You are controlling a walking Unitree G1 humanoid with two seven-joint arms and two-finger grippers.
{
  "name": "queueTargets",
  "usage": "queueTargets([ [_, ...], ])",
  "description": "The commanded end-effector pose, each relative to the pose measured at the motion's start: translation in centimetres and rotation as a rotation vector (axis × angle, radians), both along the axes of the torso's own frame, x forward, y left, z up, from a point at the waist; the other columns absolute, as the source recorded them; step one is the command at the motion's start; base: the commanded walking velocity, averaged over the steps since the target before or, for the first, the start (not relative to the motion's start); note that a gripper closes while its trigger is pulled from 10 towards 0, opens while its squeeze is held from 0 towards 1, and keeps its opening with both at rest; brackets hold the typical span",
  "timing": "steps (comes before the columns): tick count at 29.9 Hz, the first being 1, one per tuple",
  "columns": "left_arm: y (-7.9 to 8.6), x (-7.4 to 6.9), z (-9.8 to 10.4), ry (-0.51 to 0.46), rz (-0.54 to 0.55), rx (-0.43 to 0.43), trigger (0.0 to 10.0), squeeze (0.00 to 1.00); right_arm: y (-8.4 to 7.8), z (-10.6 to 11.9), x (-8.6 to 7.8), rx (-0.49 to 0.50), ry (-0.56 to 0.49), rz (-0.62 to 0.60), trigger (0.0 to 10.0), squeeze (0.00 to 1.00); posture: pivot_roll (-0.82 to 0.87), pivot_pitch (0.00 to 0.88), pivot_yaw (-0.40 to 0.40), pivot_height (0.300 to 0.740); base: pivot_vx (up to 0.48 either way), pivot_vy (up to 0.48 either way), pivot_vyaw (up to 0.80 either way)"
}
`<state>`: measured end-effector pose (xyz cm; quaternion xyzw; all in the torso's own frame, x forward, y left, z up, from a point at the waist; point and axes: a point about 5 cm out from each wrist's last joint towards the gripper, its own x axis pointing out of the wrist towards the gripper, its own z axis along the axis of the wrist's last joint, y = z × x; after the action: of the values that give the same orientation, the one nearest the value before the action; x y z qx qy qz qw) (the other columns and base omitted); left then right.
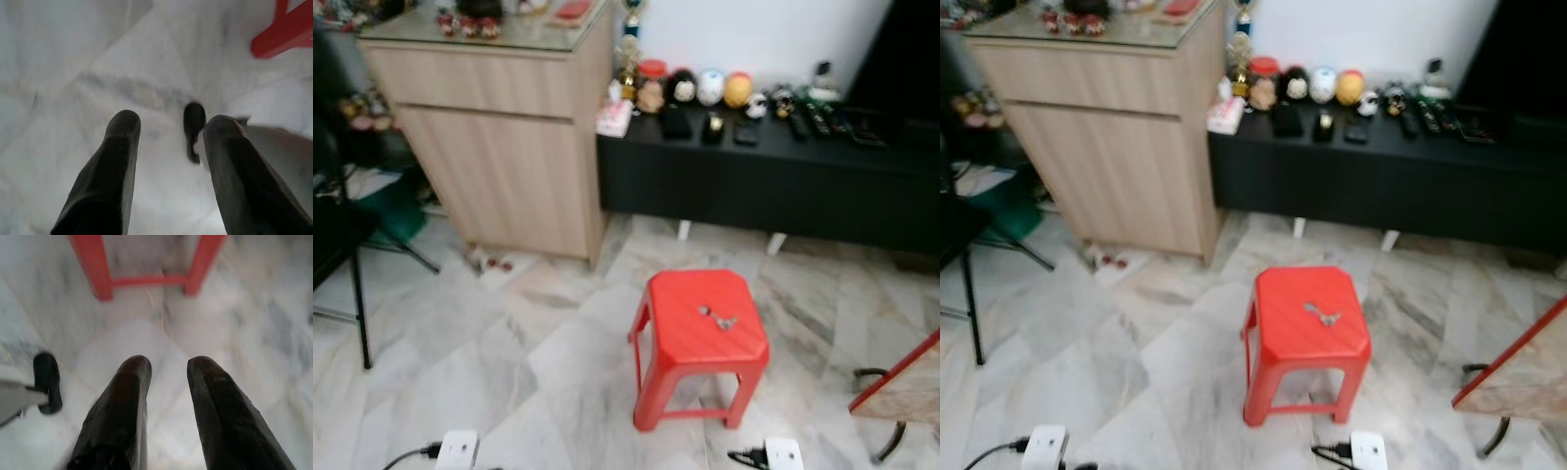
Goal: Hang keys on a hook
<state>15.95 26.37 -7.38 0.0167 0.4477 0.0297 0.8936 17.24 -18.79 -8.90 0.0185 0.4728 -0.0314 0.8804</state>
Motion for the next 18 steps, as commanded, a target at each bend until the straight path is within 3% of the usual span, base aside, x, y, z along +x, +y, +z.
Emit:
queueTargets([
  [1, 0.0, -0.8, -0.4, 0.035, 0.02, -0.011, 10.0, 0.0, -0.1, -0.1, -0.3, 0.002, 0.002, -0.033, 10.0, 0.0, 0.13, 0.045, -0.041, 0.74, 0.27, 0.0, 0.0],
  [10, -0.1, -0.7, -0.4, 0.034, 0.021, -0.015, 10.0, 0.0, -0.3, -0.5, -1.3, -0.001, 0.038, -0.023, 10.0, 0.0, 0.12, 0.046, -0.045, 0.74, 0.27, 0.0, 0.0],
  [18, 0.0, -0.8, -0.4, 0.034, 0.021, -0.017, 10.0, 0.0, -0.2, -0.4, -1.1, -0.004, 0.033, 0.014, 10.0, 0.0, 0.12, 0.048, -0.044, 0.74, 0.27, 0.0, 0.0],
])
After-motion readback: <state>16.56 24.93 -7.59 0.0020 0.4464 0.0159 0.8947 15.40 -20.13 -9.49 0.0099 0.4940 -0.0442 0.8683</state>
